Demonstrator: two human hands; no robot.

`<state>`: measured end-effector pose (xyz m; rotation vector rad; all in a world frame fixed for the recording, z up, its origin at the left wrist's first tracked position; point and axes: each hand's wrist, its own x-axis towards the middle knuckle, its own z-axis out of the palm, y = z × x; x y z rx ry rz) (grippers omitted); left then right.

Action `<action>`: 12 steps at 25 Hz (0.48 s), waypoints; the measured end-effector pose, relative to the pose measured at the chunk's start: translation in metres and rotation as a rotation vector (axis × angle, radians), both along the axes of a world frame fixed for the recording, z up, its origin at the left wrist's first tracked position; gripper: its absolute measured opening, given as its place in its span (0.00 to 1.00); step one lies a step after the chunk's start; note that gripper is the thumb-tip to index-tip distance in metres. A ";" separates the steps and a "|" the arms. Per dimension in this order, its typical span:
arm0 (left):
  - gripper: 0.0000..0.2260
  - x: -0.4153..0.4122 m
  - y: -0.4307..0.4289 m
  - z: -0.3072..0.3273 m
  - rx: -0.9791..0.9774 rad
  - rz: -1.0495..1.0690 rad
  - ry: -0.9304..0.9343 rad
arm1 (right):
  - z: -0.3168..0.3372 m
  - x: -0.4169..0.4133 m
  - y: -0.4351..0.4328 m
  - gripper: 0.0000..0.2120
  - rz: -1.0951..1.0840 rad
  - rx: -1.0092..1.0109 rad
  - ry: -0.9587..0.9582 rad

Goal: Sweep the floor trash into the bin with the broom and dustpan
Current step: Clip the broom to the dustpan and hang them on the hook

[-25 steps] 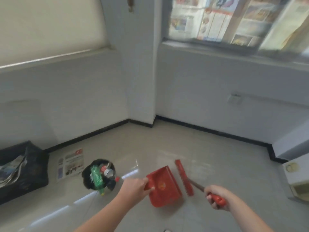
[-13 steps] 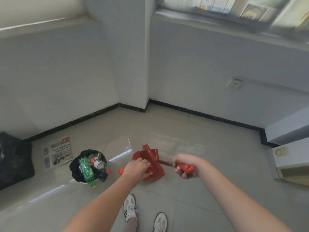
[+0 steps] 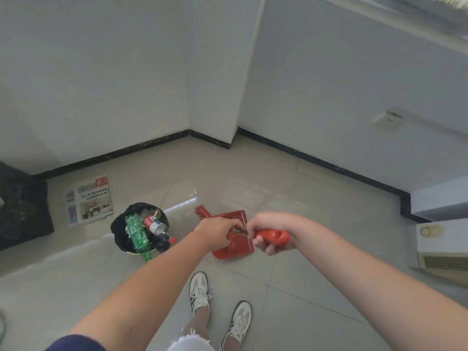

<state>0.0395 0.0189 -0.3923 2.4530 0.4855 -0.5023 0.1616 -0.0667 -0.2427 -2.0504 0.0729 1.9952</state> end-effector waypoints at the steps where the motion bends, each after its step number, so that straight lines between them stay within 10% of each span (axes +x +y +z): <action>1: 0.17 -0.003 0.005 -0.001 -0.013 -0.012 0.009 | 0.004 0.001 0.006 0.06 -0.023 -0.016 0.015; 12: 0.20 -0.005 -0.005 -0.017 -0.044 0.003 -0.073 | 0.015 -0.008 0.024 0.07 -0.042 -0.084 0.072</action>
